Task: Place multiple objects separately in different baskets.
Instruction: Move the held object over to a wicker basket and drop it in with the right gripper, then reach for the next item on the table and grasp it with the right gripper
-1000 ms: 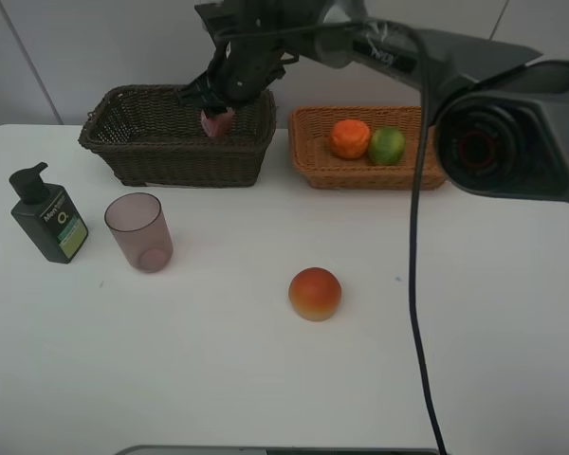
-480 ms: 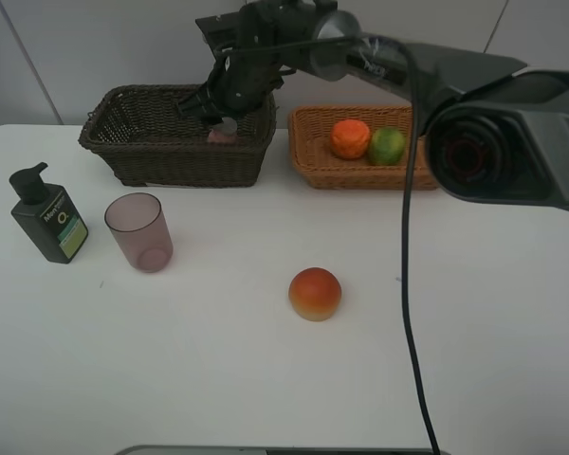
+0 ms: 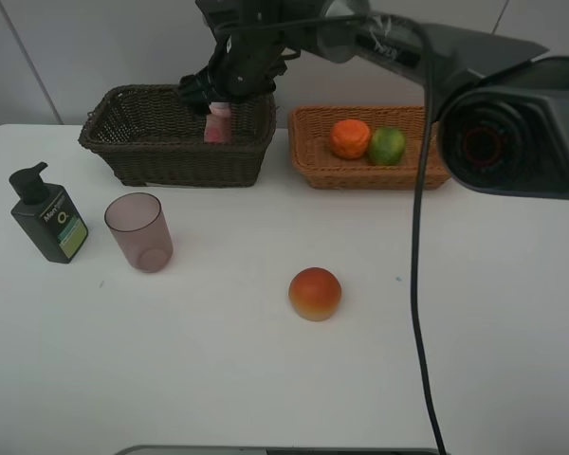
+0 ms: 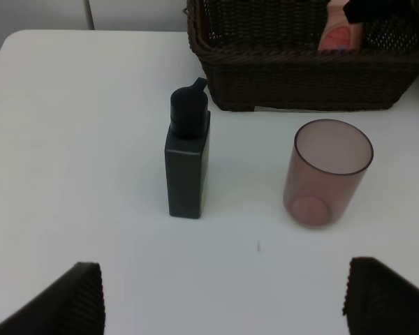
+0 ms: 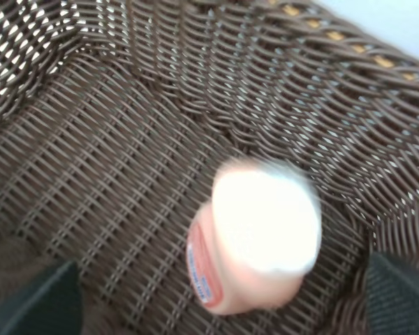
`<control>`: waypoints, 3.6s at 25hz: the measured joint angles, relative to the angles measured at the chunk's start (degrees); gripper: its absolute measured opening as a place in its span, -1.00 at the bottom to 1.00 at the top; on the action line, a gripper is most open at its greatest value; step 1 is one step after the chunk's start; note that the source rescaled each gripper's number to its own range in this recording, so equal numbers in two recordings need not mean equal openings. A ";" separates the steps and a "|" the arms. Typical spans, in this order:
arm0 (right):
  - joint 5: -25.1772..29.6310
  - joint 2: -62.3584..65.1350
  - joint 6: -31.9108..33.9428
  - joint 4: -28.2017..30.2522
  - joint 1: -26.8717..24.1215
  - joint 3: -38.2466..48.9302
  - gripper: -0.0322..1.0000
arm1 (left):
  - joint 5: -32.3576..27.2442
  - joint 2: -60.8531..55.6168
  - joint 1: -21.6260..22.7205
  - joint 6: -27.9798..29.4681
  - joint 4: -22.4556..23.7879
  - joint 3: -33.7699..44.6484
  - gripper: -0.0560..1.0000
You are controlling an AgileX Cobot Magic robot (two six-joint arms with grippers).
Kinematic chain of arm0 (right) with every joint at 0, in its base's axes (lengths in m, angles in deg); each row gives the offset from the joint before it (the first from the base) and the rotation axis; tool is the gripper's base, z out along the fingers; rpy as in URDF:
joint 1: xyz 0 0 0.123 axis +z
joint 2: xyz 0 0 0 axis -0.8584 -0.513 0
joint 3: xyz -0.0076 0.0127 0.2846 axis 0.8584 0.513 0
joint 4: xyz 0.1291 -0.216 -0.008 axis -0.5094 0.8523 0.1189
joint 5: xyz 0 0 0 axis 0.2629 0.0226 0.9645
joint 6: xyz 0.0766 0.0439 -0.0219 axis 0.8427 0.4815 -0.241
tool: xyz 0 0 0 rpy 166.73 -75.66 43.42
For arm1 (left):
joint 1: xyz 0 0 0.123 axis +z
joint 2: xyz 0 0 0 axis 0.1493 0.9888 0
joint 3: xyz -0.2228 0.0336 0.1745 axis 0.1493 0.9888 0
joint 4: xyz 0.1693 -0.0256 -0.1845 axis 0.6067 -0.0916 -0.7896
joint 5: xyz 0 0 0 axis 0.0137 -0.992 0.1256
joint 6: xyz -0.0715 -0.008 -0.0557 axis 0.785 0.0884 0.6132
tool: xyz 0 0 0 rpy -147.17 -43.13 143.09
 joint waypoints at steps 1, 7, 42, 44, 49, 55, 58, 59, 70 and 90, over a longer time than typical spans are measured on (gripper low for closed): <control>1.04 0.72 0.00 0.00 0.00 0.00 0.59 | 0.00 0.00 0.00 0.00 0.00 0.00 0.79; 11.00 4.52 -1.61 0.26 0.00 0.00 0.74 | 0.00 0.00 0.00 0.00 0.00 0.00 0.79; -8.16 44.69 -32.21 -2.40 0.64 76.80 0.77 | 0.00 0.00 0.00 0.00 0.00 0.00 0.79; -8.43 44.69 -34.48 -2.54 1.64 77.08 0.77 | 0.00 0.00 0.00 0.00 0.00 0.00 0.79; -9.18 41.32 -38.62 -4.73 3.36 77.09 0.77 | 0.00 0.00 0.00 0.00 0.00 0.00 0.79; -10.18 37.34 -40.49 -4.73 3.36 76.73 0.77 | 0.00 0.00 0.00 0.00 0.00 0.00 0.79; -11.01 37.34 -42.27 -4.73 3.56 76.42 0.77 | 0.00 0.00 0.00 0.00 0.00 0.00 0.79; -11.32 37.29 -42.82 -4.73 3.91 76.37 0.77 | 0.00 0.00 0.00 0.00 0.00 0.00 0.79; -11.87 32.19 -43.68 -2.33 5.23 76.13 0.77 | 0.00 0.00 0.00 0.00 0.00 0.00 0.79; -13.95 30.15 -43.73 -1.32 5.23 76.13 0.32 | 0.00 0.00 0.00 0.00 0.00 0.00 0.79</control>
